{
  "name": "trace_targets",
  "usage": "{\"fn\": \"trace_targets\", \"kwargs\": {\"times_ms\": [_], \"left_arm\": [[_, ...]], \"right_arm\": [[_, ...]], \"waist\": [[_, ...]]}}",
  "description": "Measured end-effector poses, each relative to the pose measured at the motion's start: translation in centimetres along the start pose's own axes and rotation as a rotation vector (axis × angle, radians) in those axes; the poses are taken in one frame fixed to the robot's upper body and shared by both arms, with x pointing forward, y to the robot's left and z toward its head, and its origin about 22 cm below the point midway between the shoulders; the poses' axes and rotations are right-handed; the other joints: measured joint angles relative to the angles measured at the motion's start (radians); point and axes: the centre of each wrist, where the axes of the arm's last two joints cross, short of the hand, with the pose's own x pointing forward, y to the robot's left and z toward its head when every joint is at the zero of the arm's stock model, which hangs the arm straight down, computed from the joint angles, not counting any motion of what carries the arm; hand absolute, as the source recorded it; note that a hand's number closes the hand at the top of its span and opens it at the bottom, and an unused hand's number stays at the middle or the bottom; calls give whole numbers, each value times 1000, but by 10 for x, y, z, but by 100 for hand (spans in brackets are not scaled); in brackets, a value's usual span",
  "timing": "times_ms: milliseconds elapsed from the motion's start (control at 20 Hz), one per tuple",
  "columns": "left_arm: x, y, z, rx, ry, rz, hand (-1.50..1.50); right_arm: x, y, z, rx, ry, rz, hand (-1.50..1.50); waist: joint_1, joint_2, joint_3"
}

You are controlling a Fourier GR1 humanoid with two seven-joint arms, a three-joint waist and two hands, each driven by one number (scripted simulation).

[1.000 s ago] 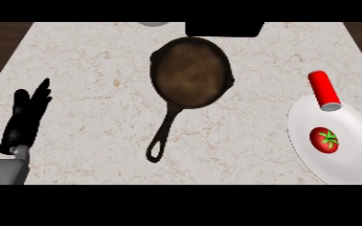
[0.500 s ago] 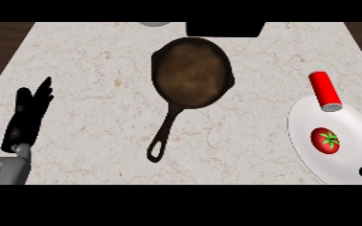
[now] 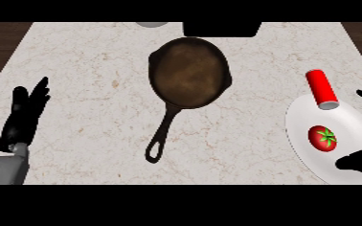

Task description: Pick the tomato from the plate and place it in the pan

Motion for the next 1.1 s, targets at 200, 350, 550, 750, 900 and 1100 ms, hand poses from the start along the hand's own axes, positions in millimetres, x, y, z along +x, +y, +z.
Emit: {"fn": "trace_targets", "kwargs": {"times_ms": [200,350,550,750,900,1100], "left_arm": [[-2,-4,2,5,-2,-5,0],[-4,-1,6,2,-3,-4,0],[-8,-6,6,3,-1,-5,0],[0,-3,7,0,1,1,0],[-7,-2,11,0,2,3,0],[-4,-6,5,-2,3,2,0]], "right_arm": [[-4,11,-5,11,23,32,-150],[-5,18,-9,28,34,48,-150],[-2,32,-10,42,29,52,-150],[-1,39,-15,44,27,52,-150],[-3,43,-20,41,28,46,-150],[-9,52,-26,53,28,52,-150]], "waist": [[-2,0,0],[-2,-1,0],[-3,-1,0],[-3,-1,0],[-3,-1,0],[-4,-1,0]]}}
